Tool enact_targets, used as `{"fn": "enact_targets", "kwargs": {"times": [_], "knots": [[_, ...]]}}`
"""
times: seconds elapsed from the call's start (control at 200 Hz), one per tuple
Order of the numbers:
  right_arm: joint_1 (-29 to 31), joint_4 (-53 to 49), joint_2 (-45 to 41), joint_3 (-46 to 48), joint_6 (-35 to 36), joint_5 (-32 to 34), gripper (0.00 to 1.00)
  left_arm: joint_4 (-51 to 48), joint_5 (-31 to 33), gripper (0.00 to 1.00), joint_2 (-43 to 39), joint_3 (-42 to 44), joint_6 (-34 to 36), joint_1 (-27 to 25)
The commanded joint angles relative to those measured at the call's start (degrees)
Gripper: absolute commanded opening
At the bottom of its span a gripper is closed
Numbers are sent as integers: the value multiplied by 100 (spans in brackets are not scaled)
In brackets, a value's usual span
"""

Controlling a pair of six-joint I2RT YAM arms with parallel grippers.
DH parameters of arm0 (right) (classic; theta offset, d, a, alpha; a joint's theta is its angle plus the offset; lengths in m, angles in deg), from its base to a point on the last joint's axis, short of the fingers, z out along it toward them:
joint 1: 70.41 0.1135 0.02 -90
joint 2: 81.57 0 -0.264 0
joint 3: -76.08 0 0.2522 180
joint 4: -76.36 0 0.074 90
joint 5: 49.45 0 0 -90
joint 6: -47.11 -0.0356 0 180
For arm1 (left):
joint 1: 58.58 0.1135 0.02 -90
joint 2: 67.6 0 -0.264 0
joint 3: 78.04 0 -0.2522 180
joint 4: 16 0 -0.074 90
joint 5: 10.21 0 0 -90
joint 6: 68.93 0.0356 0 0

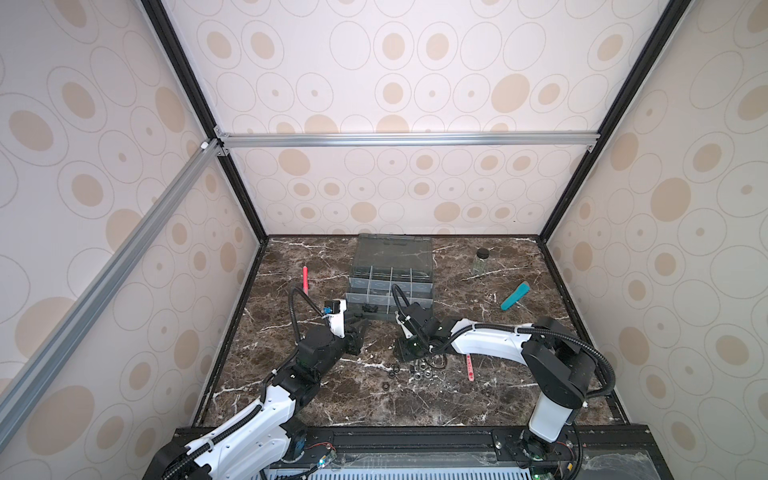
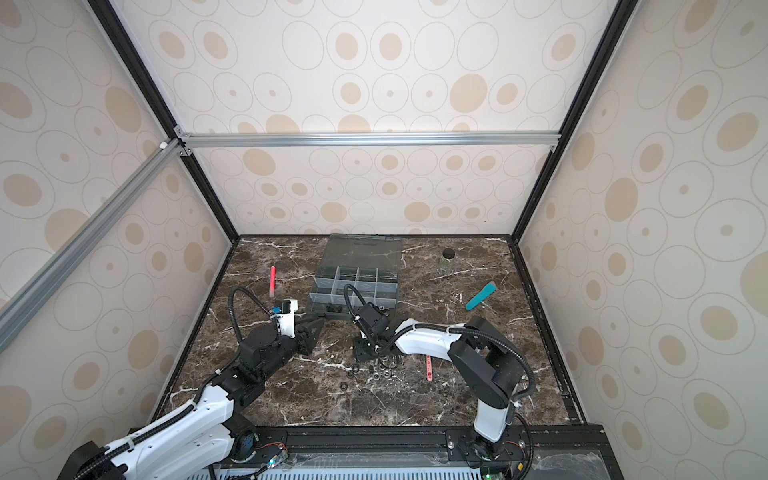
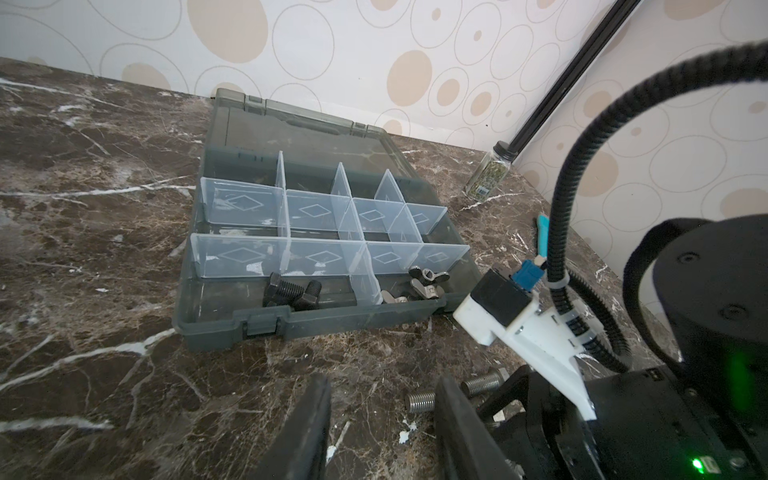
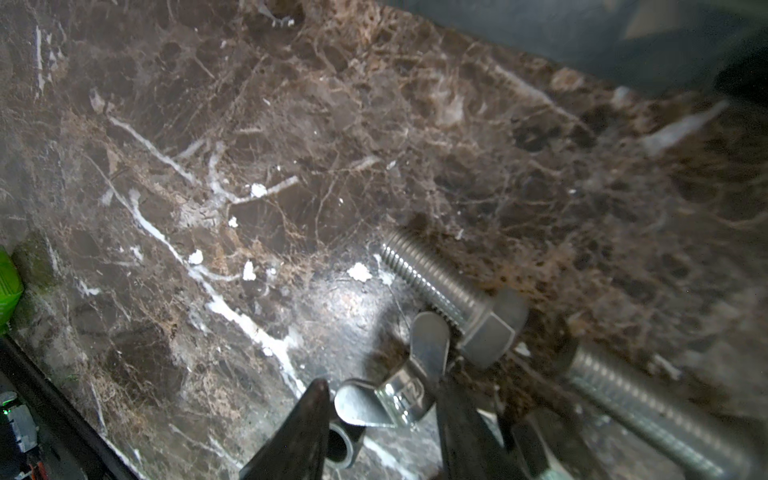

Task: Sort the screws and nuts into containers
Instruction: 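Close the right gripper on a silver wing nut in the pile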

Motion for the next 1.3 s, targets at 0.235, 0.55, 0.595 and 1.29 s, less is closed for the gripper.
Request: {"fn": "enact_targets", "kwargs": {"times": [0.235,0.55,0.595,1.29], "knots": [[104,-150,376,-461,102,-103,45,113,19,42,-46,-11,-100,14],[302,-759,434,-740,383,322,45,92,37,42,-105,19,-92,13],[311,-839,422,-741,403,401,45,87,37,42,-109,28,-100,13],[379,-1266,507,-978,952,522,46,39,46,43,-221,37,-104,18]]}}
